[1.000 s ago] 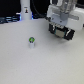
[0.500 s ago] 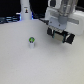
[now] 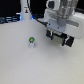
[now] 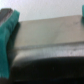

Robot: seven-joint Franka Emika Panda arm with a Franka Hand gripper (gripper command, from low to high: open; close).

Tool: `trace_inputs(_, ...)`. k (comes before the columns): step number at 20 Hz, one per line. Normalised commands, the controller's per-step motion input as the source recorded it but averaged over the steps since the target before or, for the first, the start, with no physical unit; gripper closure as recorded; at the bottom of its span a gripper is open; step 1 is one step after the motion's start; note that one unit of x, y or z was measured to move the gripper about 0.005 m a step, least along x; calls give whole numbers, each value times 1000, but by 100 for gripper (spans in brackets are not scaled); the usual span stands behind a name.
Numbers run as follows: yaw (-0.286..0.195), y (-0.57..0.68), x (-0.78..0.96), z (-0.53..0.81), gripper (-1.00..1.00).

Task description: Open the kcup holder, insert the kcup into the holder, and close the kcup holder

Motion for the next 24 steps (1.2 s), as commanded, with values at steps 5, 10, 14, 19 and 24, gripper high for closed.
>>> trace_inputs(5,-59,-68,44,320,-100)
trace_inputs(10,-132,-173,81,419,-100)
trace_inputs(14,-239,-366,10,397,-100)
trace_inputs(19,-256,-389,-94,311,-100)
trace_inputs(24,-240,-408,-289,111,-100)
